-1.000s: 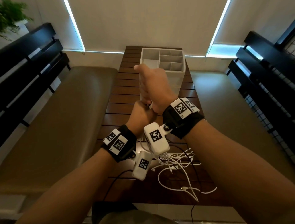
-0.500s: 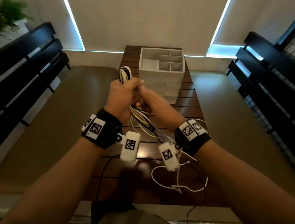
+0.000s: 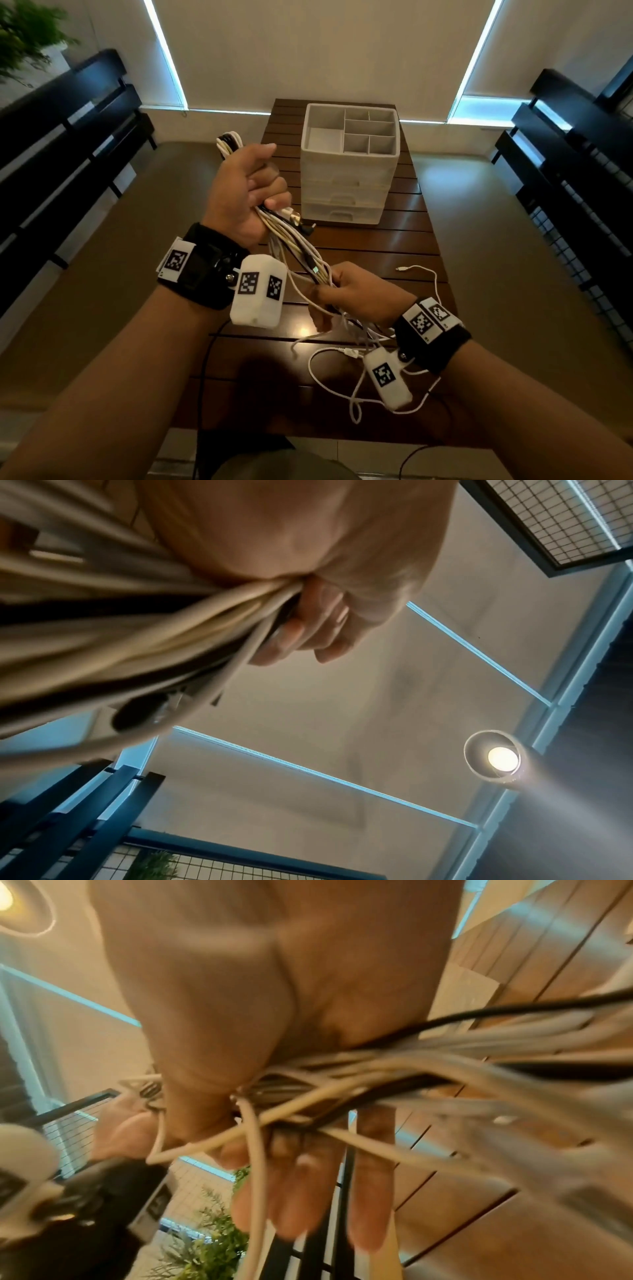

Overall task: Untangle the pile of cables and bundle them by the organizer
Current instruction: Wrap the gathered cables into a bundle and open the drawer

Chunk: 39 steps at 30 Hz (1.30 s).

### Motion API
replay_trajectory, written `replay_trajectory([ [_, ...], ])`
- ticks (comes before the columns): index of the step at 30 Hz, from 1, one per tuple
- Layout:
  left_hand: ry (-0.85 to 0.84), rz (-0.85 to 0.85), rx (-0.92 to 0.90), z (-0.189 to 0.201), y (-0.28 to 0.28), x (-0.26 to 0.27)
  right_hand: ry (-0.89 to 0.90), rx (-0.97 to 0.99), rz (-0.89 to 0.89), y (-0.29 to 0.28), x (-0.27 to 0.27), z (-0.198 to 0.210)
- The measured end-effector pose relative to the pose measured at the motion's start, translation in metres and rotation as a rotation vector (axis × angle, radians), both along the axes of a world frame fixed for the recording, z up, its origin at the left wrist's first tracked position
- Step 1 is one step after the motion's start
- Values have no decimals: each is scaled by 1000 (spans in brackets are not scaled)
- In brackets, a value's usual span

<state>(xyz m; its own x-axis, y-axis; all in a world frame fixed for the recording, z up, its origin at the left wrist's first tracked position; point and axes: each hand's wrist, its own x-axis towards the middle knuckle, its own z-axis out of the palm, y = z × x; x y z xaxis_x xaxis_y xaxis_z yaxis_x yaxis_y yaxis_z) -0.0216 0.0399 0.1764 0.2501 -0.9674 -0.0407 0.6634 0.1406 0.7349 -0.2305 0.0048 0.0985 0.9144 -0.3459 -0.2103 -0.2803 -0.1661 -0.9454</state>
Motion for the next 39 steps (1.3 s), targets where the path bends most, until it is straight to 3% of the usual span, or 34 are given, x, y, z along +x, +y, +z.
replay_trajectory([
  [2, 25, 7, -22, 4, 0, 4, -30, 57, 1, 0, 3, 2],
  [6, 4, 46, -30, 6, 0, 5, -114, 448, -8, 1, 13, 4],
  [7, 2, 56, -32, 6, 0, 4, -113, 459, 30, 3, 14, 4],
  [14, -16, 72, -46, 17, -4, 8, -99, 107, -63, 19, 20, 10],
  [19, -105, 105, 36, 1, -5, 5, 33, -330, -105, -10, 8, 13],
  [21, -109, 128, 66, -7, -6, 8, 81, -357, -87, -21, 1, 16],
  [26, -10, 209, 126, -10, -3, 28, 102, -180, -58, -22, -24, 16],
  [32, -61, 227, 130, -13, -1, 22, 174, -427, -71, -37, -26, 28],
  [39, -199, 315, 105, -6, -10, 20, 154, -629, -101, -41, -34, 85],
])
